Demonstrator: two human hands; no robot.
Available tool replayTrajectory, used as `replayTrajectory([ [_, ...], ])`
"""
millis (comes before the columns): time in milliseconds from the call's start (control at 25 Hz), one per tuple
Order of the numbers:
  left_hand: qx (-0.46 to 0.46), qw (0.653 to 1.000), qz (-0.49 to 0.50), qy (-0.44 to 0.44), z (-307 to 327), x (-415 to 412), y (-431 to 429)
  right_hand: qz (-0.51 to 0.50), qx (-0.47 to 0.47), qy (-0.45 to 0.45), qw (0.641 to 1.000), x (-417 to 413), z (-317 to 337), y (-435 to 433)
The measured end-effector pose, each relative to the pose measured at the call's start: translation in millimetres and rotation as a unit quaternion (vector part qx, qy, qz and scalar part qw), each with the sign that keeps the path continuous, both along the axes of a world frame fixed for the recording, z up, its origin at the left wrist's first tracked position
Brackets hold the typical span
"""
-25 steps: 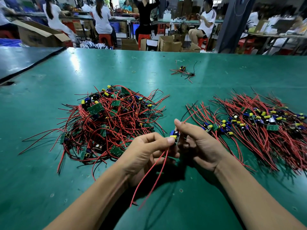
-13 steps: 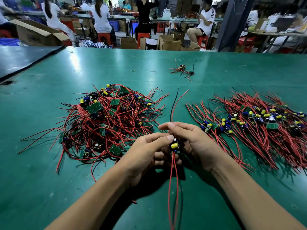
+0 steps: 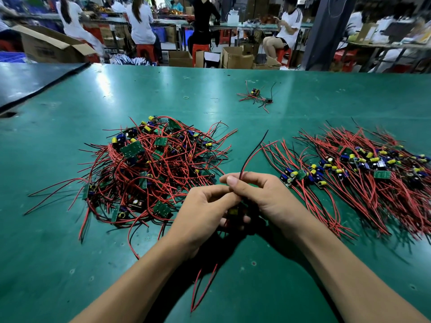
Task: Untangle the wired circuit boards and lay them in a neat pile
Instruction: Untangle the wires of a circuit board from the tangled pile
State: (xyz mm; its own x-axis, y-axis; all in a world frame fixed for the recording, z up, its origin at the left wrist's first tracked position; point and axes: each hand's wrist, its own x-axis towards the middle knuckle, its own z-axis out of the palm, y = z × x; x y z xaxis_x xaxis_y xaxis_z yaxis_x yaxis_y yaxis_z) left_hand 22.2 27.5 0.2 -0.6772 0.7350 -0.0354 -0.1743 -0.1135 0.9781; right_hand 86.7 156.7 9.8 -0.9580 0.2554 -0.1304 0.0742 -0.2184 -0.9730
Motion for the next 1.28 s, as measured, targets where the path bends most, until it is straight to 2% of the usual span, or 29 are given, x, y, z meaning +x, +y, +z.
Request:
replayTrajectory([
  [80,-0.002,1.000,0.009,0.025,-2,-1,0,0.024,-0.012,-0.008,1.000,0,-1,1],
  [160,-0.009,0.999,0.015,0.031,-3,-1,0,0.020,0.040,-0.011,0.999,-1,-4,3],
  [360,-0.025,0.999,0.034,0.018,-3,0,1,-0.068,0.188,-0.024,0.980,-8,-6,6],
  [480,-0.035,0.999,0.033,0.015,-1,1,2,-0.137,0.293,-0.014,0.946,-11,-5,9],
  [520,-0.039,0.999,0.029,0.015,-1,1,2,-0.150,0.300,-0.015,0.942,-12,-5,12],
  [600,-0.043,0.999,0.017,0.011,0,1,1,-0.175,0.264,-0.026,0.948,-13,-7,18],
  [720,-0.044,0.999,-0.006,0.003,2,1,-1,-0.196,0.110,-0.033,0.974,-13,-6,23],
  [840,-0.051,0.999,-0.013,0.000,5,2,-3,-0.143,-0.046,-0.049,0.987,-12,0,27],
  [920,-0.061,0.998,-0.007,0.021,3,3,-3,-0.098,-0.104,-0.060,0.988,-9,2,31],
  [1040,-0.070,0.996,-0.004,0.059,1,3,-3,-0.066,-0.115,-0.075,0.988,-6,4,35],
  [1120,-0.066,0.995,-0.005,0.071,1,4,-4,-0.070,-0.064,-0.090,0.991,-5,3,34],
  [1200,-0.055,0.997,0.001,0.056,1,4,-4,-0.056,-0.010,-0.078,0.995,-5,0,28],
  [1280,-0.045,0.999,0.012,0.021,1,3,-3,0.017,-0.005,-0.041,0.999,-4,-5,21],
])
